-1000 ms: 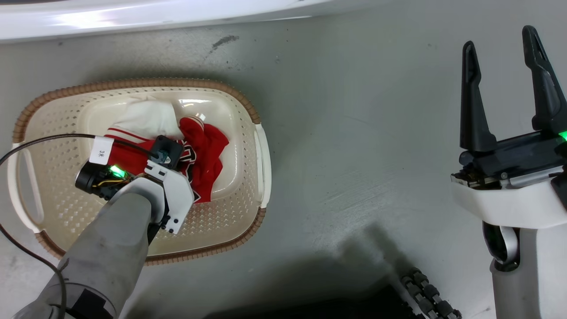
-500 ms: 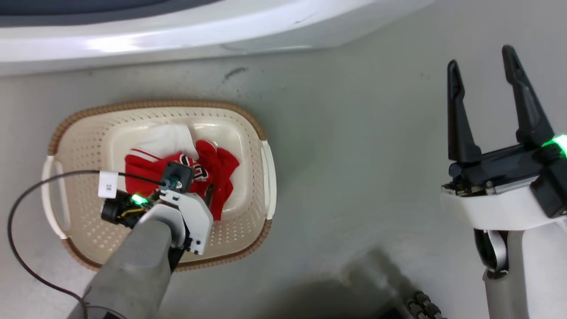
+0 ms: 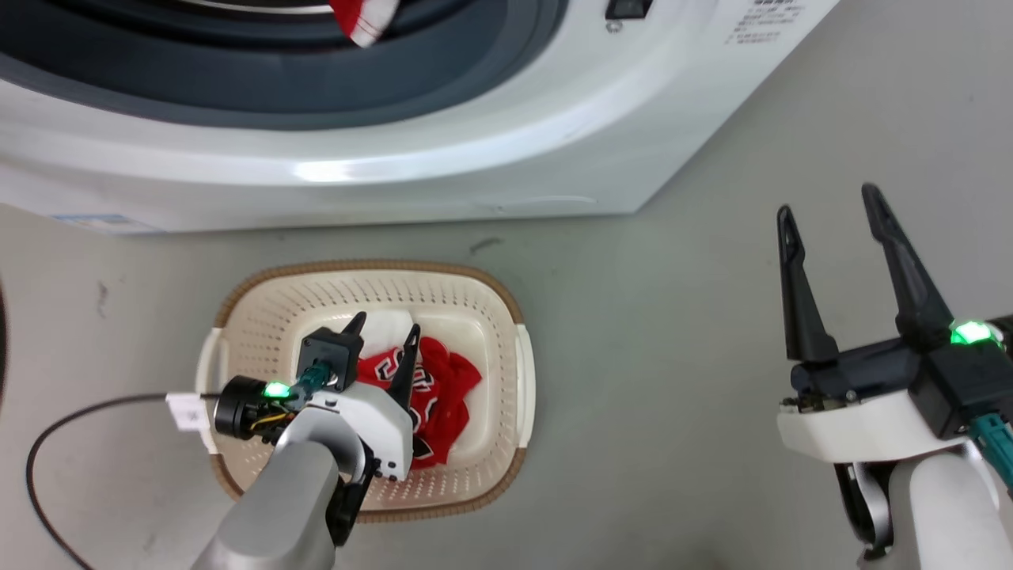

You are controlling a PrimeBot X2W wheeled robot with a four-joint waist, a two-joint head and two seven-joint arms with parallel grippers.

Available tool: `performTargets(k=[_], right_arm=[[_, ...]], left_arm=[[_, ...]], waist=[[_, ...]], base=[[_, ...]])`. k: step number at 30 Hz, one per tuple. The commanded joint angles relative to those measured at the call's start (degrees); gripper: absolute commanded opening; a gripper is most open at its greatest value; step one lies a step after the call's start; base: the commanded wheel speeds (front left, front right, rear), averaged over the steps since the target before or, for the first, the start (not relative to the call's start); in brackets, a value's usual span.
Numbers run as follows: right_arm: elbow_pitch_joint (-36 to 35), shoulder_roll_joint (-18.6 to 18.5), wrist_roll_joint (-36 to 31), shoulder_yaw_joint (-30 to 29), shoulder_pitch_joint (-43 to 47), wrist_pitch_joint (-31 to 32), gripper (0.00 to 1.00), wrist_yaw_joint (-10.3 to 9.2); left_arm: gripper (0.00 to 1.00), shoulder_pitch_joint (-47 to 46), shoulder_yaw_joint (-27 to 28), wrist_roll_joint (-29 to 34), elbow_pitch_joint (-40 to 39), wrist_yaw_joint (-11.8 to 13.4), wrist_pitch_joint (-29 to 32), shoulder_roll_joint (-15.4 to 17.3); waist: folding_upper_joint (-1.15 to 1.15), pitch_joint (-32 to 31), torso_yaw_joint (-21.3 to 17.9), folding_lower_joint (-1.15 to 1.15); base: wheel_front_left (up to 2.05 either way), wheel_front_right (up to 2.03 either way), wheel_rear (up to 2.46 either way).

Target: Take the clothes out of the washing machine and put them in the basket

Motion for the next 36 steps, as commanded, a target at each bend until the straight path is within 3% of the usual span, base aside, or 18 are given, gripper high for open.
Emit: performTargets(k=[1, 13, 20, 30, 36], right_arm=[[0.31, 0.04, -0.40, -0.22, 1.37, -0.12, 1.00, -0.06], [1.46, 0.04, -0.07, 0.01, 6.98, -0.12, 1.00, -0.05], [1.22, 0.04, 0.52, 0.31, 7.73, -0.12, 1.00, -0.06], [0.47, 0.04, 1.47, 1.63, 3.76, -0.12, 1.00, -0.05], [-0.28, 0.05, 3.09, 2.88, 0.29, -0.12, 1.00, -0.05]], left_arm=[[1.00, 2.45, 1.72, 1.00, -2.45, 0.49, -0.25, 0.04], [1.00, 16.57, 16.17, 8.75, -22.35, 1.02, -0.20, -3.37], [1.00, 15.78, 19.80, 11.62, -25.00, -1.12, -0.21, -4.03], [1.00, -4.60, 21.51, 14.96, -14.28, -4.77, 0.03, -0.21], [1.00, -19.82, 20.76, 15.46, -5.53, -6.40, 3.89, 2.58]], waist=[[0.00, -4.25, 2.03, 0.01], [0.00, -13.97, 3.22, 0.01], [0.00, -14.88, 2.52, 0.01], [0.00, -9.21, -1.89, 0.01], [0.00, -3.47, -5.28, 0.01]], base=[[0.00, 0.00, 0.00], [0.00, 0.00, 0.00], [0.00, 0.00, 0.00], [0.00, 0.00, 0.00], [0.00, 0.00, 0.00]])
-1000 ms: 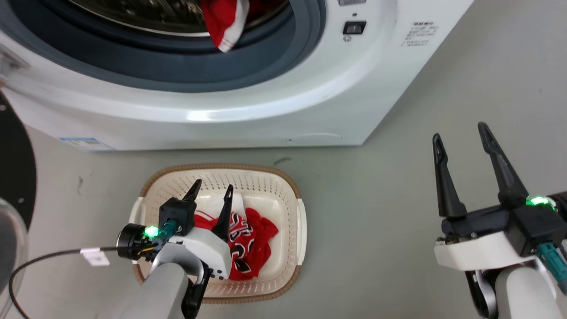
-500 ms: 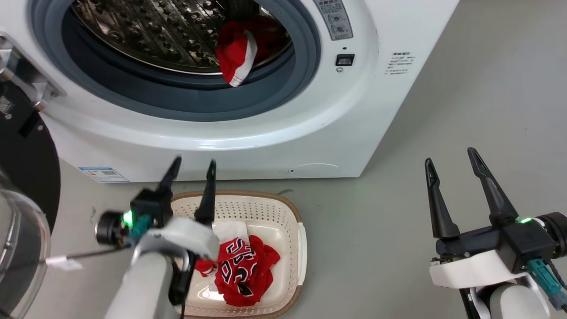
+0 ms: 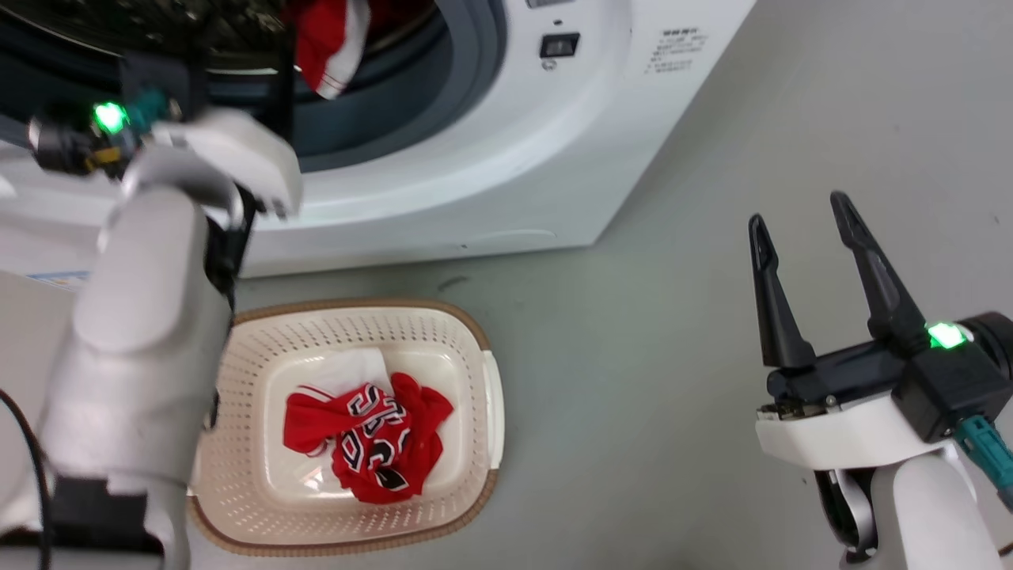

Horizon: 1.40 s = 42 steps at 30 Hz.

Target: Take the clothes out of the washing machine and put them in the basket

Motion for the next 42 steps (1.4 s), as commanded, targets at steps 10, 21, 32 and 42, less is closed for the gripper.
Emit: performTargets(k=[10, 21, 32, 42], right_arm=[[-1.22, 0.08, 3.61, 1.19, -4.80, -0.12, 1.00, -0.06], [-1.93, 0.10, 5.68, 1.22, -6.60, -0.12, 1.00, -0.05], [-2.39, 0.09, 6.75, 1.12, -7.72, -0.12, 1.00, -0.05], [-2.42, 0.08, 7.25, 1.30, -8.27, -0.12, 1.00, -0.06]], left_arm=[[1.00, -19.62, -3.41, -1.77, 12.65, -2.10, 11.70, 3.37], [1.00, -34.29, -12.62, -13.19, 18.09, -2.18, 34.77, 8.59], [1.00, -38.07, -18.80, -19.42, 18.18, -2.19, 43.40, 11.86], [0.22, -38.90, -22.27, -22.47, 18.24, -2.21, 42.99, 12.65]], waist=[[0.00, 11.09, -6.83, 0.00], [0.00, 16.44, -9.56, 0.00], [0.00, 19.40, -10.32, 0.00], [0.00, 20.58, -11.01, 0.00]], base=[[0.00, 0.00, 0.00], [0.00, 0.00, 0.00], [0.00, 0.00, 0.00], [0.00, 0.00, 0.00]])
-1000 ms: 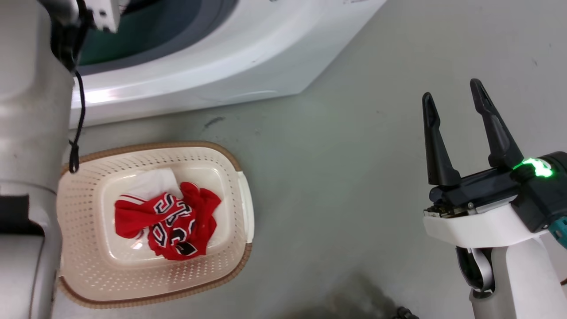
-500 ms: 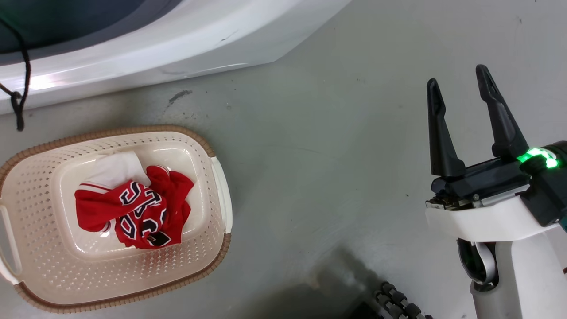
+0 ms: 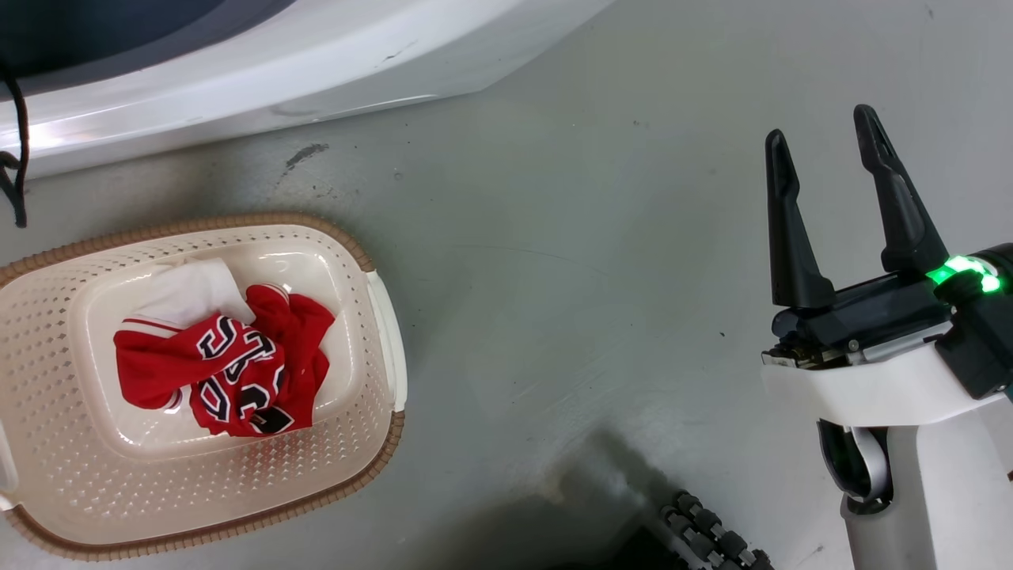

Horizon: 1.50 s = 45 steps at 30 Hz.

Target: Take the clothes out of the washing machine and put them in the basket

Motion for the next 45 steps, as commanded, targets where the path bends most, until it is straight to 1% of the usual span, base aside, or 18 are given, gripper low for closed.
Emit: performTargets(k=[1, 5, 10, 16, 20, 21, 22, 29, 32, 39, 45], right_arm=[[-0.28, 0.10, 0.56, 0.09, -0.96, -0.12, 1.00, -0.06], [0.00, 0.10, 0.50, 0.19, -0.71, -0.12, 1.00, -0.05], [0.27, 0.10, -0.05, 0.19, -0.25, -0.12, 1.00, -0.05], [0.73, 0.10, -1.47, -0.73, 0.72, -0.12, 1.00, -0.05], [0.93, 0.10, -2.95, -1.08, 1.27, -0.12, 1.00, -0.05], [1.29, 0.09, -3.61, -1.34, 1.73, -0.12, 1.00, -0.06], [1.41, 0.09, -3.95, -1.44, 1.97, -0.12, 1.00, -0.05], [2.06, 0.06, -5.50, -1.59, 3.44, -0.12, 1.00, -0.06], [2.18, 0.08, -6.06, -1.40, 3.80, -0.12, 1.00, -0.05], [2.57, 0.07, -6.43, -0.91, 4.38, -0.11, 1.00, -0.06], [3.30, 0.07, -6.54, -1.58, 7.18, -0.11, 1.00, -0.06]], left_arm=[[0.00, -0.27, -0.17, -0.47, 0.09, -0.02, -1.10, -0.03], [0.00, -1.07, -0.71, -1.04, 0.53, -0.02, -3.66, 0.33], [0.00, -0.66, -0.85, -2.19, 0.99, -0.03, -8.21, -0.19], [0.00, 3.06, -1.24, -5.11, 0.32, -0.03, -15.64, -1.40], [0.00, 6.23, -2.89, -6.63, -1.42, -0.02, -20.63, -1.55], [0.00, 8.78, -3.93, -8.55, -3.03, -0.03, -23.62, -1.72], [0.00, 9.67, -4.41, -8.85, -3.59, -0.03, -24.83, -1.70], [0.00, 15.71, -7.66, -12.55, -7.63, -0.03, -29.25, -1.29], [0.00, 17.45, -9.11, -13.84, -9.03, -0.02, -29.54, -0.62], [0.00, 18.07, -11.27, -15.47, -10.32, -0.03, -30.05, 0.32], [0.00, 23.53, -12.72, -17.15, -13.20, -0.02, -36.66, -0.15]], waist=[[0.00, 0.06, -0.12, 0.00], [0.00, -0.14, -0.20, 0.00], [0.00, -1.16, 0.46, 0.00], [0.00, -3.75, 2.70, 0.00], [0.00, -5.94, 4.60, 0.00], [0.00, -7.48, 5.92, 0.00], [0.00, -8.15, 6.44, 0.00], [0.00, -11.84, 8.82, 0.00], [0.00, -12.81, 9.58, 0.00], [0.00, -13.84, 9.64, 0.00], [0.00, -18.96, 10.27, 0.00]], base=[[0.00, 0.00, 0.00], [0.00, 0.00, 0.00], [0.00, 0.00, 0.00], [0.00, 0.00, 0.00], [0.00, 0.00, 0.00], [0.00, 0.00, 0.00], [0.00, 0.00, 0.00], [0.00, 0.00, 0.00], [0.00, 0.00, 0.00], [0.00, 0.00, 0.00], [0.00, 0.00, 0.00]])
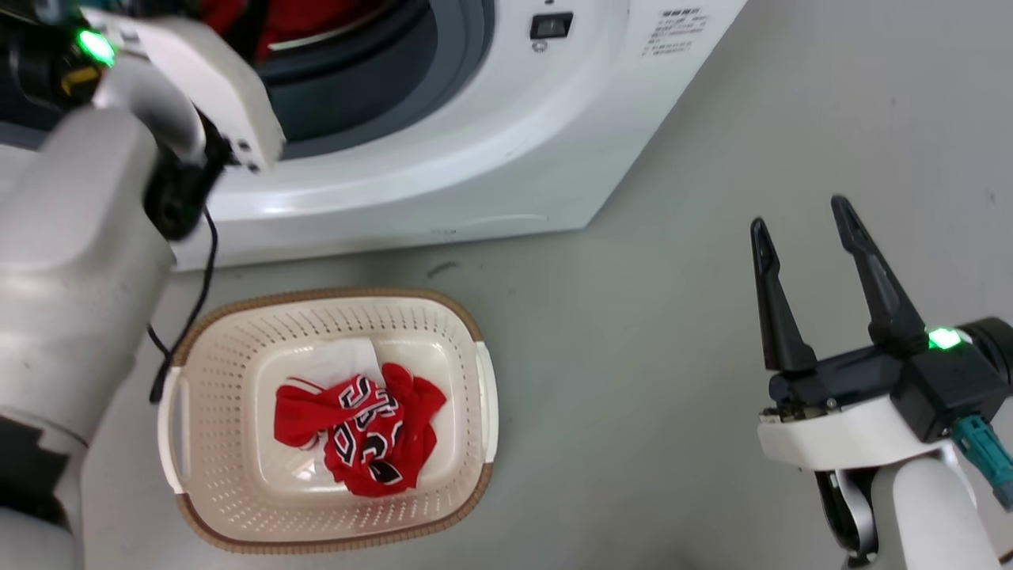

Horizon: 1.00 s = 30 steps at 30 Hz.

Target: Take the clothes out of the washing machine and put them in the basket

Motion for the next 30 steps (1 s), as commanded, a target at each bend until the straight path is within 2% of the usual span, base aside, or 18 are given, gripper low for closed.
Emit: performTargets(k=[1, 8, 16, 17, 30], right_arm=[[0.16, 0.04, -0.11, -0.21, 0.82, -0.11, 1.00, -0.06], [0.59, 0.03, -1.03, -0.02, 3.87, -0.11, 1.00, -0.06], [1.15, 0.04, -1.95, 0.05, 6.71, -0.11, 1.00, -0.05], [1.31, 0.04, -2.22, -0.18, 7.74, -0.11, 1.00, -0.06], [1.97, 0.04, -2.27, 0.02, 11.02, -0.11, 1.00, -0.06]], left_arm=[[0.00, 1.59, 0.01, -0.33, -0.58, -0.02, -1.06, -0.34], [0.00, 9.95, -1.17, 0.17, -5.22, 1.70, -6.79, -0.91], [0.00, 19.52, -0.41, 1.19, -16.09, 7.10, -10.06, 0.46], [0.00, 22.39, 0.80, 0.96, -21.73, 8.66, -10.49, 1.76], [0.00, 28.04, 3.19, 4.48, -45.31, 18.22, -9.08, 10.07]], waist=[[0.00, -2.04, 0.68, 0.00], [0.00, -7.52, 2.98, 0.00], [0.00, -13.25, 5.43, 0.00], [0.00, -14.79, 6.43, 0.00], [0.00, -19.43, 8.33, 0.00]], base=[[0.00, 0.00, 0.00], [0.00, 0.00, 0.00], [0.00, 0.00, 0.00], [0.00, 0.00, 0.00], [0.00, 0.00, 0.00]])
